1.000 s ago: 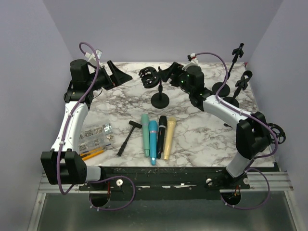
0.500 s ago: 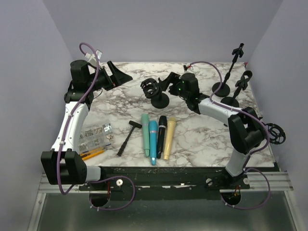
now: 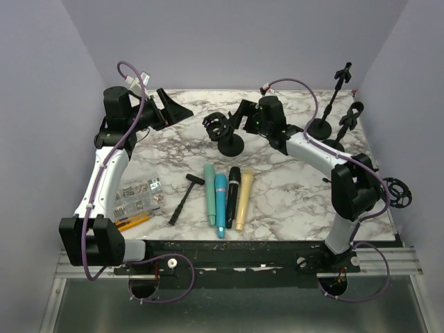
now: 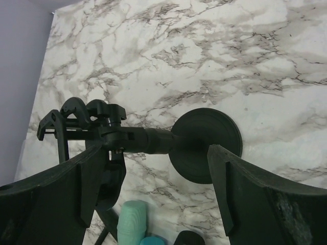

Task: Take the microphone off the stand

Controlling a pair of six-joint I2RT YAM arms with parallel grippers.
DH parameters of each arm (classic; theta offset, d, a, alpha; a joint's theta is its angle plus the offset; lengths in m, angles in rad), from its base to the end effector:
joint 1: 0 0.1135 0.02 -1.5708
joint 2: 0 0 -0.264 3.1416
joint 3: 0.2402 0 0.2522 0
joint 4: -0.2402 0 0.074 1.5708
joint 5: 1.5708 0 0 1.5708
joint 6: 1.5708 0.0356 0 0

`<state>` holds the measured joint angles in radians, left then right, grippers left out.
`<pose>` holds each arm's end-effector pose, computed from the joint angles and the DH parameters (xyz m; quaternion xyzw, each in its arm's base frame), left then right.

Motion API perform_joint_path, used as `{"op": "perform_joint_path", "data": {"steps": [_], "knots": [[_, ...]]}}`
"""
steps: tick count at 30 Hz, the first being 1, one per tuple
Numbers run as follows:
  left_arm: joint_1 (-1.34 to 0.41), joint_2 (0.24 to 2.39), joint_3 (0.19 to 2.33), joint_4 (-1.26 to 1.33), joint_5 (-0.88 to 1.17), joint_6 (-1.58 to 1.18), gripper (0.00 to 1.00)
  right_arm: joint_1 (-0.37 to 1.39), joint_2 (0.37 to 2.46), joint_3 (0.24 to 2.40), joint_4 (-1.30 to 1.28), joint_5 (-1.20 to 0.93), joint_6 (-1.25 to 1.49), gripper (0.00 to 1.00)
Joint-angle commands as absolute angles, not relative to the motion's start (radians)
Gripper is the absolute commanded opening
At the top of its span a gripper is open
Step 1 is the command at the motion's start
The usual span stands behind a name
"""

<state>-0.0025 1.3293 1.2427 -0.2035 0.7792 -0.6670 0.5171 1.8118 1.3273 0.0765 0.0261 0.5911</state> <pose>0.3012 -0.0258 0.3800 -0.0274 0.7752 -0.4692 0.4220 0.3728 0.2109 0.2654 0.0381 0.8348 0.2797 0.4727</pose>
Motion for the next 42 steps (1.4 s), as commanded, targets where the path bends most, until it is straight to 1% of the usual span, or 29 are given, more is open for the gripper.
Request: {"op": "perform_joint_path", "data": {"steps": [1,7,12,18,24,29,31,34,36,38,40,42], "knots": [[-0.029,1.315,1.222,-0.158,0.823,-0.663,0.92,0.514,1.769,1.385,-0.166,0.048,0.511,0.89],[-0.052,1.3,1.221,-0.165,0.808,-0.622,0.92,0.513,1.646,1.428,-0.213,0.049,0.487,0.9],[-0.086,1.276,1.205,-0.121,0.828,-0.612,0.92,0.514,1.492,1.317,-0.241,0.114,0.454,0.91],[-0.185,1.16,1.18,-0.103,0.76,-0.516,0.93,0.514,1.157,1.066,-0.252,0.162,0.424,0.91],[-0.306,1.014,1.135,-0.109,0.613,-0.409,0.94,0.514,0.853,0.973,-0.379,0.187,0.407,0.93],[-0.321,0.808,1.029,-0.058,0.562,-0.42,0.94,0.514,0.613,0.931,-0.487,0.179,0.383,0.94],[-0.321,0.71,0.989,-0.074,0.531,-0.404,0.96,0.513,0.553,0.943,-0.549,0.209,0.382,0.94],[-0.32,0.546,0.94,-0.11,0.465,-0.391,0.99,0.513,0.488,0.974,-0.629,0.232,0.389,0.94],[-0.321,0.434,0.899,-0.117,0.402,-0.406,0.98,0.514,0.448,0.994,-0.66,0.24,0.398,0.94],[-0.321,0.342,0.86,-0.129,0.363,-0.429,0.98,0.513,0.412,1.008,-0.675,0.266,0.406,0.97],[-0.321,0.274,0.834,-0.159,0.353,-0.436,0.99,0.513,0.386,1.027,-0.691,0.289,0.41,1.0],[-0.321,0.227,0.827,-0.209,0.332,-0.436,0.99,0.514,0.368,1.037,-0.699,0.311,0.411,1.0]]}}
